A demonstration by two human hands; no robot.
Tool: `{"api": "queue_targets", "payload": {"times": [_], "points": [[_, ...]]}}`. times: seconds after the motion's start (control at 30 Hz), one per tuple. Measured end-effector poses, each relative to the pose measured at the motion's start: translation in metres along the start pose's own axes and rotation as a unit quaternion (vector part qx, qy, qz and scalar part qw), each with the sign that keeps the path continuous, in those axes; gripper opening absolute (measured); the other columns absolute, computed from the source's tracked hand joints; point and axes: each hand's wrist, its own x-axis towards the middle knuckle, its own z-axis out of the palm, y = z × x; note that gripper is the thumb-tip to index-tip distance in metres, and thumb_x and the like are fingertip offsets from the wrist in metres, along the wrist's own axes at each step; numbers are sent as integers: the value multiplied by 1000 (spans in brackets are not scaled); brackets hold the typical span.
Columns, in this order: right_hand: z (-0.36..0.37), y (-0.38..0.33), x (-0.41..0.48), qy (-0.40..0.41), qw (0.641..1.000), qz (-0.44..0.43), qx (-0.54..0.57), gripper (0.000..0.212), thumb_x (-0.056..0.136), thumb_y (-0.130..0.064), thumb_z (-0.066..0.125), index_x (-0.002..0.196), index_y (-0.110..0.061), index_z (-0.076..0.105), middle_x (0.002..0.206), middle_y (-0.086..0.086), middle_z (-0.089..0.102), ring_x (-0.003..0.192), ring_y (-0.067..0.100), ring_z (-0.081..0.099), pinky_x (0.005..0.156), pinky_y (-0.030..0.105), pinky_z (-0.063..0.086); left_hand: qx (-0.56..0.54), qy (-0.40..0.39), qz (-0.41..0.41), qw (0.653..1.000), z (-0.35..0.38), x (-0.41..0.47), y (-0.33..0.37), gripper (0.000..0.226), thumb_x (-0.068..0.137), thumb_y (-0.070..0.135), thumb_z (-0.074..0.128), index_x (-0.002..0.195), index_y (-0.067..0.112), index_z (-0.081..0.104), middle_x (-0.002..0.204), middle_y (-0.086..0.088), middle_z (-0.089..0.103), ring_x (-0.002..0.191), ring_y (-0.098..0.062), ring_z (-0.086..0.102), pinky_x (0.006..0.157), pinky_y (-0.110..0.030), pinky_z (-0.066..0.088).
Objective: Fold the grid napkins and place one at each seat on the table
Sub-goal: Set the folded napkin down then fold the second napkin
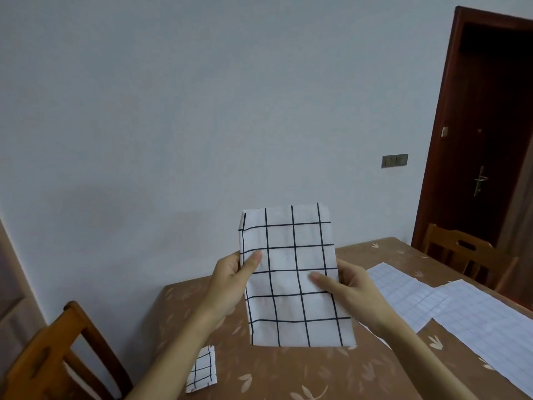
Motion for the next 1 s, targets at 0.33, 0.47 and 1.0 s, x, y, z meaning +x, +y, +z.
{"api": "queue_targets", "payload": {"times": [0.33, 0.47, 1.0], "points": [[-6, -2, 1, 9, 997, -4, 76, 20, 98, -8, 57, 110, -10, 74, 86, 1, 79, 81, 17, 76, 67, 20, 57, -30, -123, -39, 991, -24, -9, -1, 30, 89, 10, 72, 119, 10, 68, 107, -8, 78, 100, -29, 75, 85, -28, 57], [-6, 2, 3, 32, 995, 13, 98, 27, 99, -6, 55, 98, -18, 80, 99, 7, 79, 93, 22, 75, 72, 23, 58, -71, -91, -66, 991, -26, -8, 1, 15, 91, 7, 68, 104, 14, 72, 103, -8, 79, 97, -17, 75, 73, -18, 54], [-1, 2, 4, 5, 1000, 23, -9, 33, 90, -19, 71, 120, -32, 67, 111, -2, 74, 100, 10, 71, 81, 20, 56, 44, -166, -21, 985, -29, -30, 6, 51, 84, 2, 76, 127, 27, 63, 102, -5, 79, 87, -14, 76, 69, -20, 57]]}}
